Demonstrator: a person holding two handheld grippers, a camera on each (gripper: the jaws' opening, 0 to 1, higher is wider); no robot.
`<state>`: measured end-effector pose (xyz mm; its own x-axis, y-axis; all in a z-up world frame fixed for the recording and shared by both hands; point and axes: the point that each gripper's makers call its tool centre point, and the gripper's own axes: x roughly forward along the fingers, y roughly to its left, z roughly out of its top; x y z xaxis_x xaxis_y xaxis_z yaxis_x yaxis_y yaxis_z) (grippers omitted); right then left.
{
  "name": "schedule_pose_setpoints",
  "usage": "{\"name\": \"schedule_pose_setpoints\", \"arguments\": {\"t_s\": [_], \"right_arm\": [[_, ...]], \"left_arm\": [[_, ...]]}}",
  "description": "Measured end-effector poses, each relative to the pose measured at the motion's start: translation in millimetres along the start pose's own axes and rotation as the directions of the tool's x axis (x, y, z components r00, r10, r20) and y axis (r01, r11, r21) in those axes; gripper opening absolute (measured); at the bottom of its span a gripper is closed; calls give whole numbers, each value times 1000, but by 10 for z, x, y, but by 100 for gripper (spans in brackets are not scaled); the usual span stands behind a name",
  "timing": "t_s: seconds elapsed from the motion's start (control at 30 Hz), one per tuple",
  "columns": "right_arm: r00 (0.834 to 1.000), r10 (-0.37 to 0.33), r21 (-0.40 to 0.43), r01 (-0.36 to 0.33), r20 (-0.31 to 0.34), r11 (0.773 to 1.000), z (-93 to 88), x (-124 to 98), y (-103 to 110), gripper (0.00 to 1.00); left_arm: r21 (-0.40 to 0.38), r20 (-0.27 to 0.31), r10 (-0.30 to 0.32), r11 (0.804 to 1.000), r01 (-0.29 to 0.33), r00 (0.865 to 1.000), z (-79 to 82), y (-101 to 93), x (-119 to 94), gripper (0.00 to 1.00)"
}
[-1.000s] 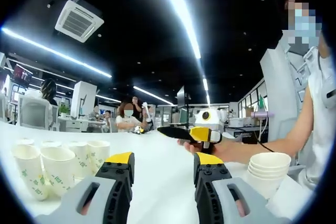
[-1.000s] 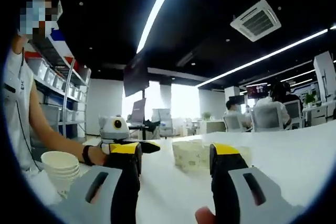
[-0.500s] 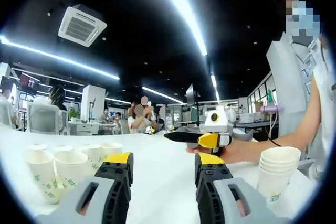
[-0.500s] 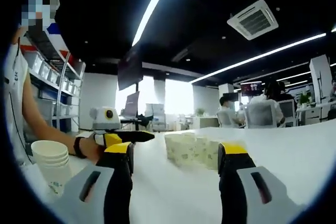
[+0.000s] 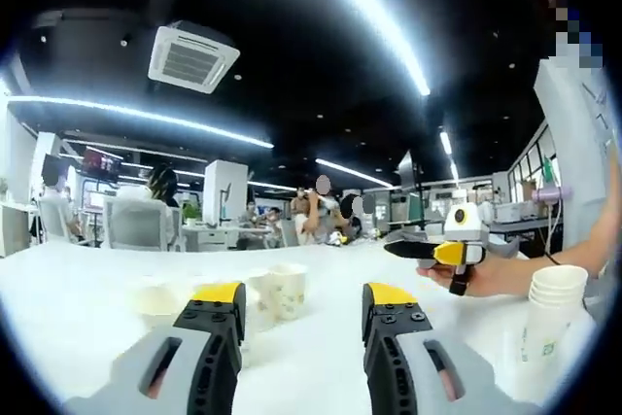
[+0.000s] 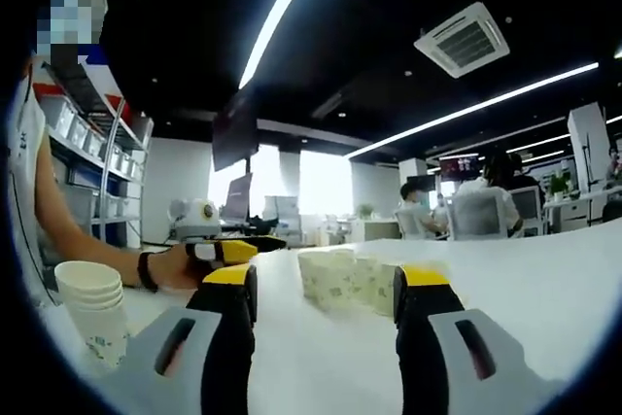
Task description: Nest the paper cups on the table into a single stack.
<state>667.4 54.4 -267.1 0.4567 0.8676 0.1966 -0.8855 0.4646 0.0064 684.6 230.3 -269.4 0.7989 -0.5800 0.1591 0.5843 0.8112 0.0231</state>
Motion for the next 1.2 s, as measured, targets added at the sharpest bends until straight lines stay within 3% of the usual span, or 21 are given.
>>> {"name": "schedule_pose_setpoints", "arguments": {"t_s": [0.1, 0.23, 0.43, 0.77, 1.2], "right_arm": [[1000, 3, 0, -3, 0, 1000, -4, 4, 5, 57], [1000, 2, -1, -2, 5, 1000, -6, 3, -12, 57], [1000, -2, 0, 2, 28, 1000, 57, -18, -24, 56], [999, -14, 5, 14, 43, 1000, 103, -48, -136, 55], [999, -15, 1, 15, 41, 1000, 98, -33, -168, 54]], "left_arm": [[33, -15, 88, 996, -87, 996, 26, 261, -83, 51], [15, -50, 189, 982, -189, 981, -41, 676, -143, 52], [-47, -87, 239, 969, -244, 967, -218, 972, -167, 58], [-20, -149, 238, 970, -244, 960, -488, 919, -50, 63], [-37, -164, 243, 967, -252, 956, -510, 946, -4, 66]]}}
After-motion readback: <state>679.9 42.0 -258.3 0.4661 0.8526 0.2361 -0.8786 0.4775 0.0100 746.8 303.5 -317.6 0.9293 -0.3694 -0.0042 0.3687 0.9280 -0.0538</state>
